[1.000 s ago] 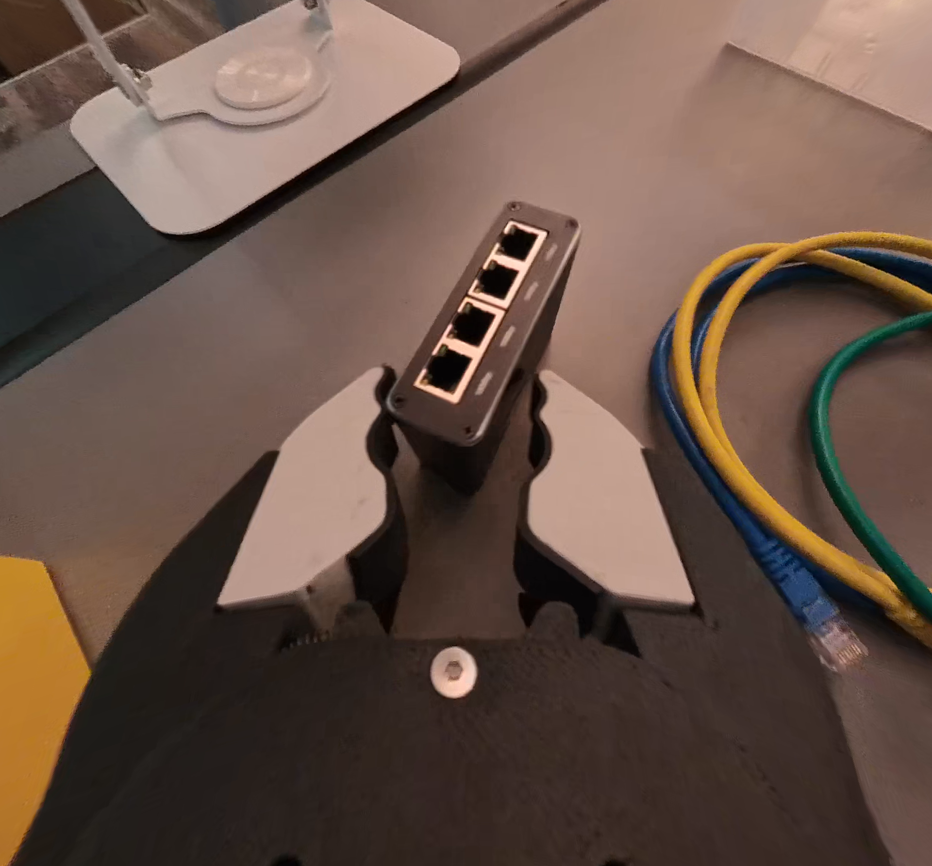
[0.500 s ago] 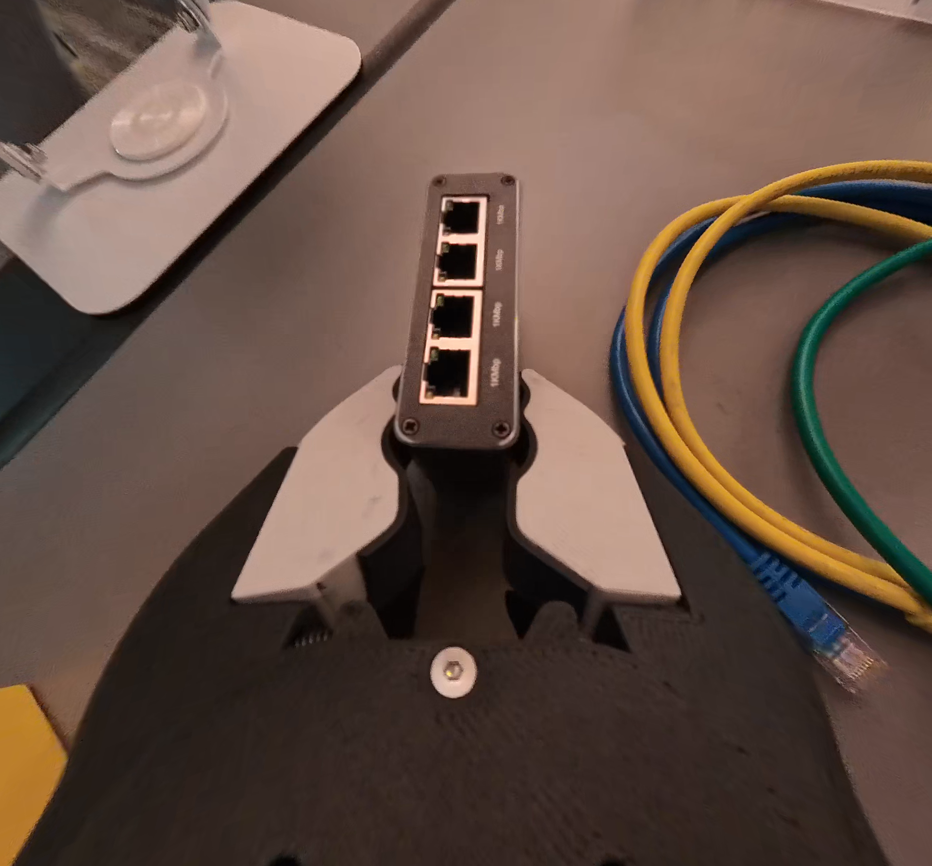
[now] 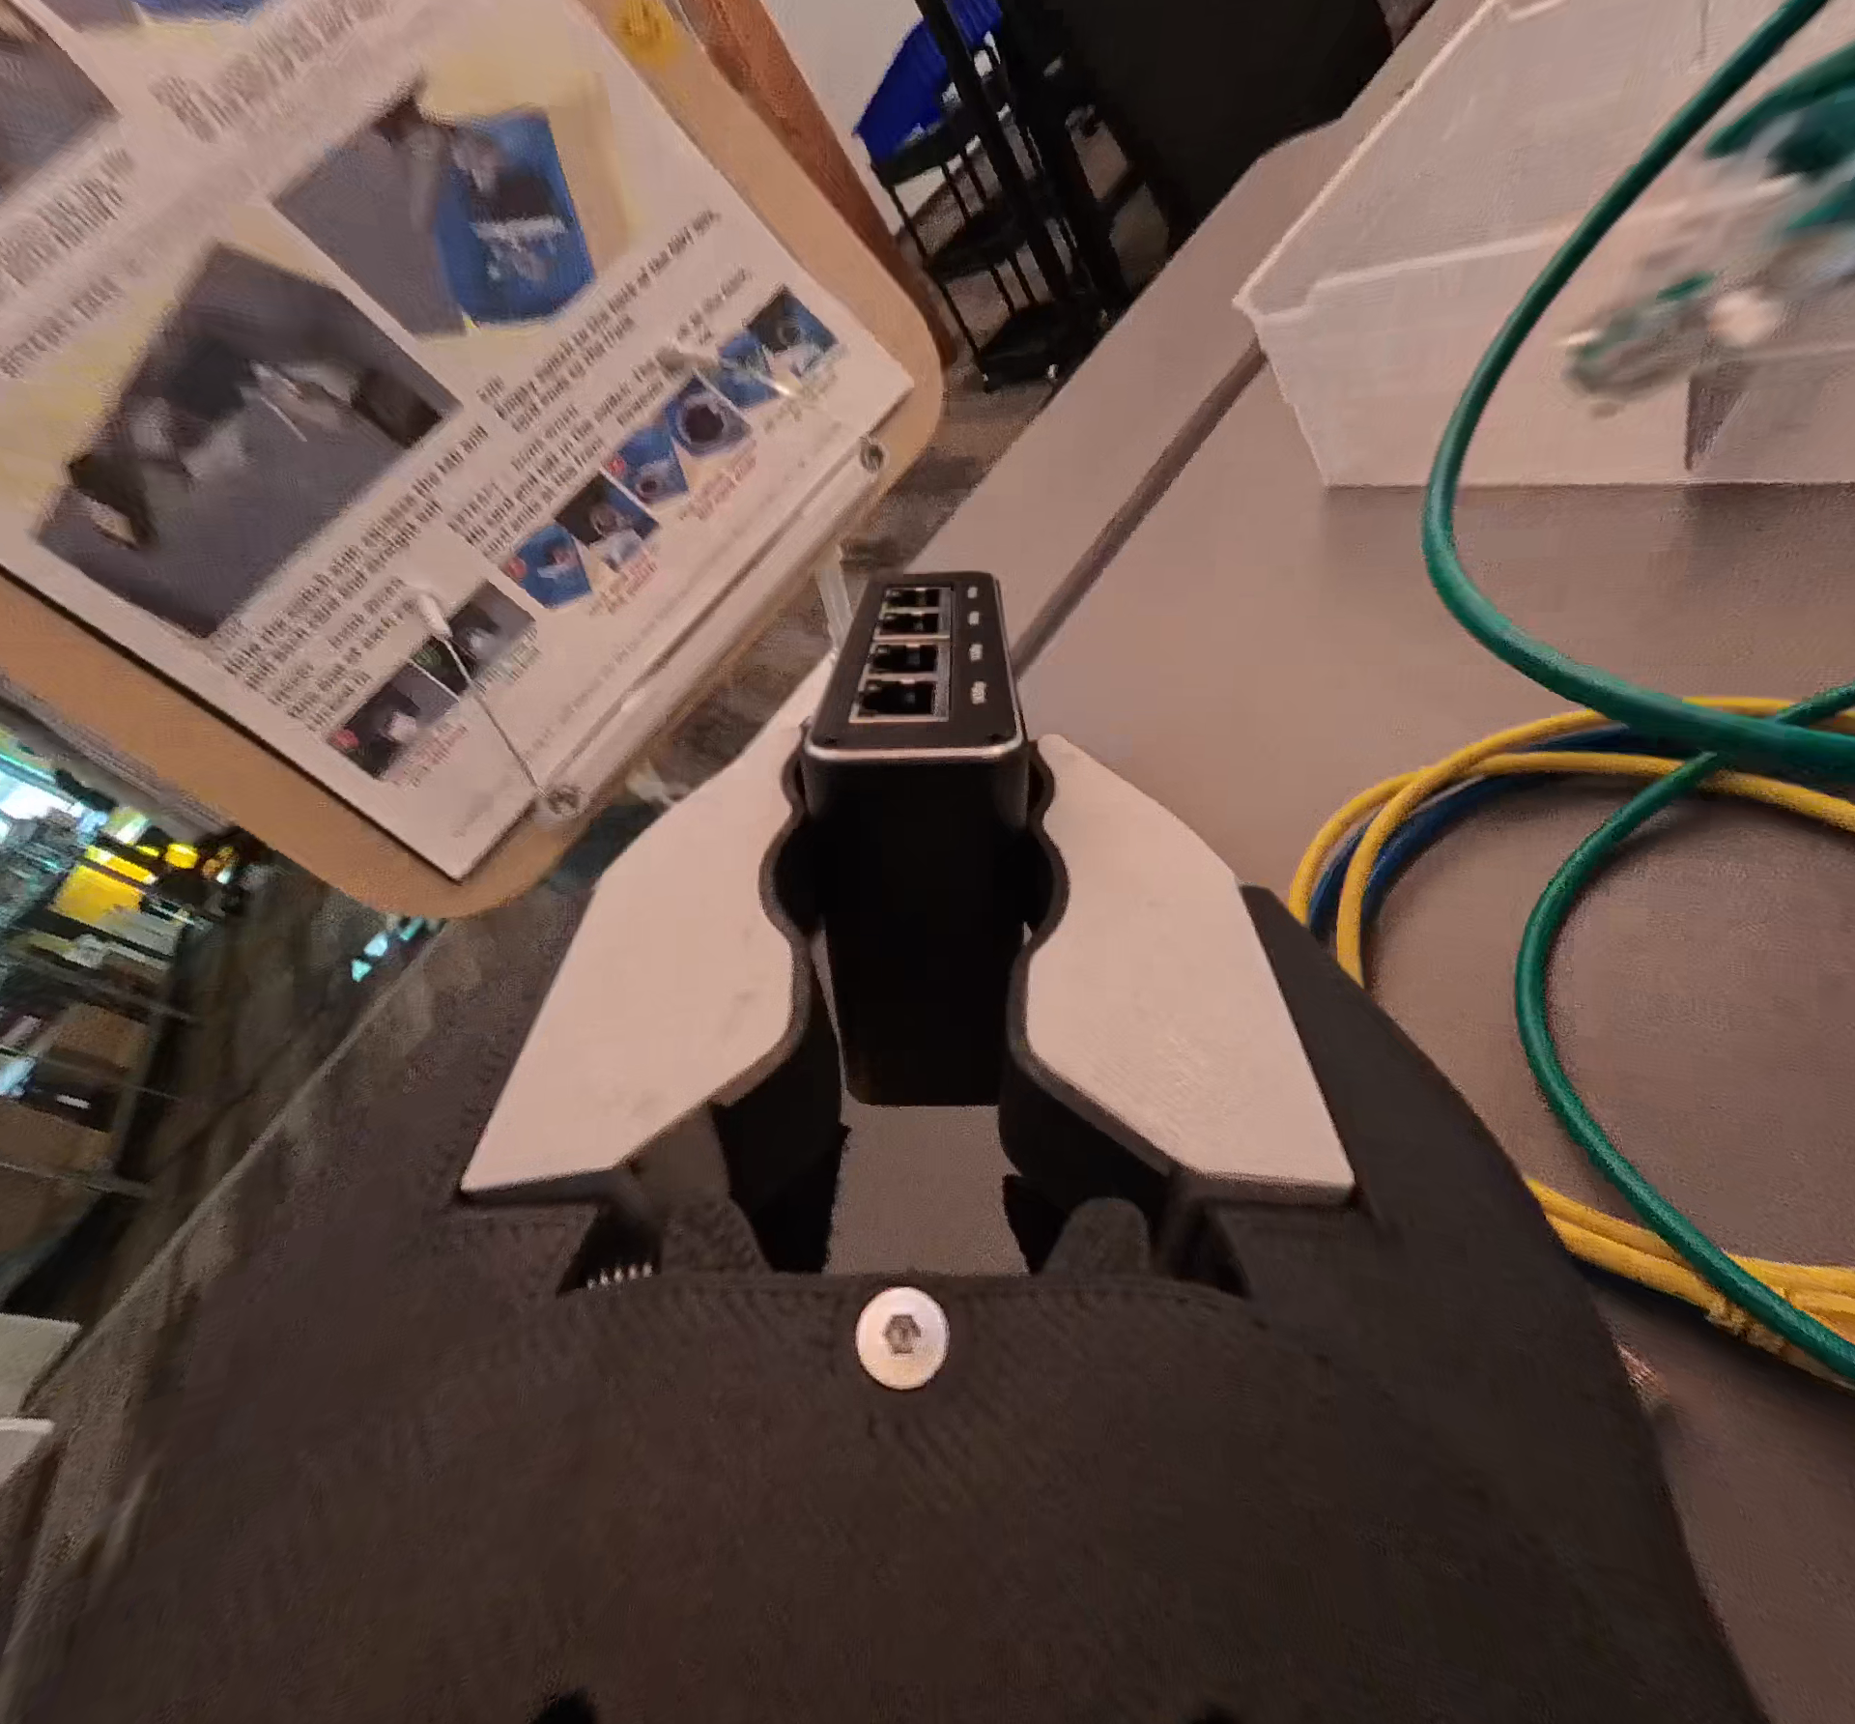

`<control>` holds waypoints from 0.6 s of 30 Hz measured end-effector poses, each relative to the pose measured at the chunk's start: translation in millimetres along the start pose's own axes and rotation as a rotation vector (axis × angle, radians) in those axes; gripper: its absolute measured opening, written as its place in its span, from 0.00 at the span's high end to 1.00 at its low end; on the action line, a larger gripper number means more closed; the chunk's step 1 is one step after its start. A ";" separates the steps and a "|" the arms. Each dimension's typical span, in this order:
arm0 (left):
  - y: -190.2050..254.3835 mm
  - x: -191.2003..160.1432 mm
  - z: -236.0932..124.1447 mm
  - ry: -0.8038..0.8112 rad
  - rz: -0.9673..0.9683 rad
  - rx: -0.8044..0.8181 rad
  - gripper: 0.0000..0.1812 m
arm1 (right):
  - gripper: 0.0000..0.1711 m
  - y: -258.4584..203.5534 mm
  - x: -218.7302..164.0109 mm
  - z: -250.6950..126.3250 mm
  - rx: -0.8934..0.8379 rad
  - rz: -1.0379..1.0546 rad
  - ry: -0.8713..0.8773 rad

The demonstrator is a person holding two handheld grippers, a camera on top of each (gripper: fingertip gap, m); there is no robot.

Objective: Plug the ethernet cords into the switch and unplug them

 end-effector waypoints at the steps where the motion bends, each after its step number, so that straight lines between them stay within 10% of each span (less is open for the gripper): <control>1: -2.7 11.7 -6.8 0.033 0.025 0.015 0.80 | 0.94 -2.1 11.6 2.2 -0.004 -0.045 -0.007; 18: -11.4 68.0 -46.4 0.156 0.260 0.151 0.80 | 0.95 8.6 67.2 0.4 0.044 -0.272 -0.095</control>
Point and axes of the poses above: each gripper's, where its closed fingertips meet, z out along the fingers, x out of its top, y = z × x across the jaws, the point moved 6 cm from there along -z, back along the fingers, and after that the axes turned 10 degrees about x, right-handed, at the moved point
